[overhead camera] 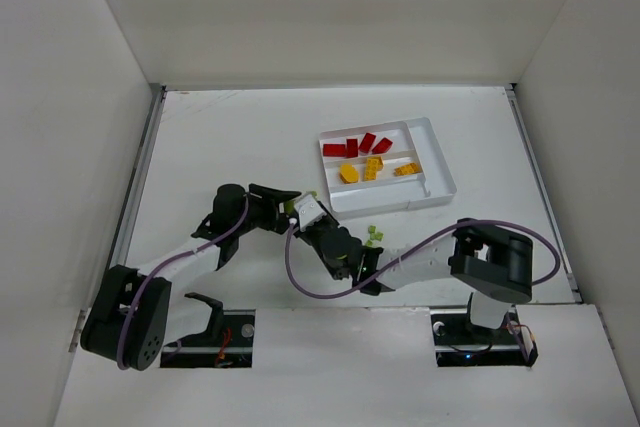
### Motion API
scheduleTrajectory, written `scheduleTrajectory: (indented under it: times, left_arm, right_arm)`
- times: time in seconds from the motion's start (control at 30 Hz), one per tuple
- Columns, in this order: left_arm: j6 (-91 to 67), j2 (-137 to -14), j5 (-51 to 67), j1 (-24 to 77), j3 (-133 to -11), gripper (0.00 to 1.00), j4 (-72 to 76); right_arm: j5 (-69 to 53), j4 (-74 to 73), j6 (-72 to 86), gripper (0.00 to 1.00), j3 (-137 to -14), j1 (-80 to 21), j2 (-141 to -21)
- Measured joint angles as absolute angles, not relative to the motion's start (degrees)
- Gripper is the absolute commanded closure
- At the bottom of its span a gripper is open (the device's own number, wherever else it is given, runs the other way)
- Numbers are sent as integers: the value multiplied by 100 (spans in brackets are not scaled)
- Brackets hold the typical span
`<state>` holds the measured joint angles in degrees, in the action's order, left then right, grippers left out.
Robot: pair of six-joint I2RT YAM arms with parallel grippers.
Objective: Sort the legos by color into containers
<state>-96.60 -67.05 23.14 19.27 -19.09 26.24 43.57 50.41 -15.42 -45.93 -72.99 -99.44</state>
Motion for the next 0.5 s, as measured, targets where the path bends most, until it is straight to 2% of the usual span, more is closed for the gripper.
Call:
scheduleTrajectory:
  times: [0.2, 0.37, 0.5]
  left_arm:
    - [-9714, -6886, 2357, 1966, -1909, 59, 2698]
    - [-9815, -6980, 2353, 1992, -1909, 73, 2816]
    - [-9835, -7002, 2340, 1990, -1909, 84, 2827]
  right_arm:
    - [4410, 5107, -1594, 63, -4593, -7310, -9983]
    - [4464, 5113, -1636, 62, -4593, -7319, -10029]
    - [4484, 5144, -1640, 56, -4593, -7321, -10066]
